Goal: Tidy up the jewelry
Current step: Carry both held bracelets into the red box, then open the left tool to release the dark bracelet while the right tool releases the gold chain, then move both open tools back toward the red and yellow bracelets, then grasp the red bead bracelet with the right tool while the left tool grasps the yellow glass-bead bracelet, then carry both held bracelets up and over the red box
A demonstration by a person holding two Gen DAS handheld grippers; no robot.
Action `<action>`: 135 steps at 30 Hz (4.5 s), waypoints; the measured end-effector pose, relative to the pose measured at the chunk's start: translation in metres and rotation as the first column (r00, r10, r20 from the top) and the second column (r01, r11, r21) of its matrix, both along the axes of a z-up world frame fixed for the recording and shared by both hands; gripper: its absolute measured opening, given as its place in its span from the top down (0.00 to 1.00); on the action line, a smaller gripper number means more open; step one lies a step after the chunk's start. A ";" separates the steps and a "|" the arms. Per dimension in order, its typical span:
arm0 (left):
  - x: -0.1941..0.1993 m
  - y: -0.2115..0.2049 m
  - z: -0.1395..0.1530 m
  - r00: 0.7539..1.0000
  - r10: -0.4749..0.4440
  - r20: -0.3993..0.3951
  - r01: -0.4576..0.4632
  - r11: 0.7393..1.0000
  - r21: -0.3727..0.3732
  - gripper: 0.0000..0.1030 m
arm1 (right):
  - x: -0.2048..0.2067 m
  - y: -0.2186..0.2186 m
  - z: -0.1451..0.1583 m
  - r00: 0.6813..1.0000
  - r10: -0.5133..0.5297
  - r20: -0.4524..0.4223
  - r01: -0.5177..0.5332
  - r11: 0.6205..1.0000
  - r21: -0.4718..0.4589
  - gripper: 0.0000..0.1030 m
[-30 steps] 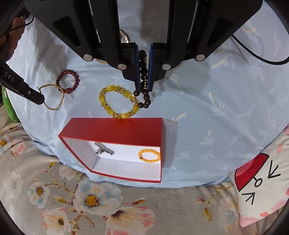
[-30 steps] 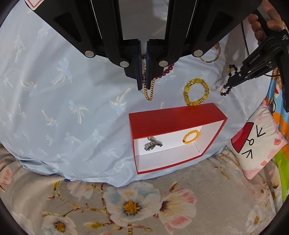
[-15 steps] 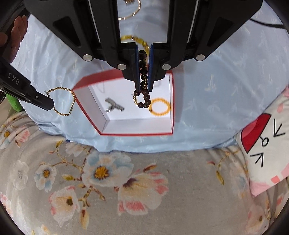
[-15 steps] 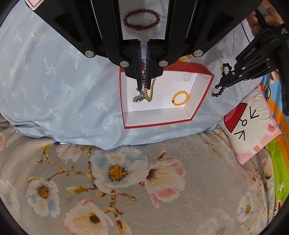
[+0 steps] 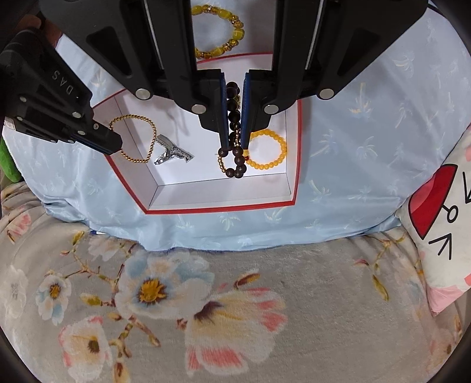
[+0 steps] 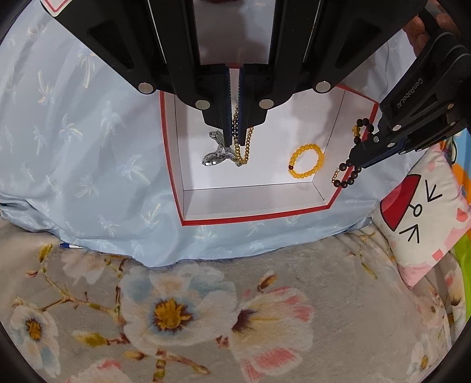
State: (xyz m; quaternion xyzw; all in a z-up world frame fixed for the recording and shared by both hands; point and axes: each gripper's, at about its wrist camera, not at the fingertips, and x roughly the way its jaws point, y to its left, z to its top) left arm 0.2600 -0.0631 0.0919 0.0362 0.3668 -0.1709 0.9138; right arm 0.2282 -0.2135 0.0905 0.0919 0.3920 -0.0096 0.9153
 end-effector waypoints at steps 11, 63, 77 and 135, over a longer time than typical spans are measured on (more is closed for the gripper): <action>0.008 -0.006 -0.017 1.000 0.011 -0.017 -0.010 0.999 0.037 0.92 | 0.008 0.003 -0.012 1.000 -0.003 -0.024 0.003 1.000 -0.024 0.93; -0.168 0.026 -0.068 0.995 0.023 -0.092 -0.015 0.996 0.086 0.30 | -0.188 -0.008 -0.055 0.992 -0.073 -0.101 0.074 0.997 0.009 0.56; -0.126 0.036 -0.064 0.990 0.096 -0.100 -0.089 0.993 0.071 0.30 | -0.133 -0.008 -0.068 0.988 -0.090 -0.128 0.081 0.994 -0.069 0.57; -0.130 0.032 -0.013 0.998 0.034 -0.050 -0.034 0.999 0.008 0.92 | -0.152 0.003 0.000 0.999 -0.047 0.005 0.047 0.999 -0.012 0.93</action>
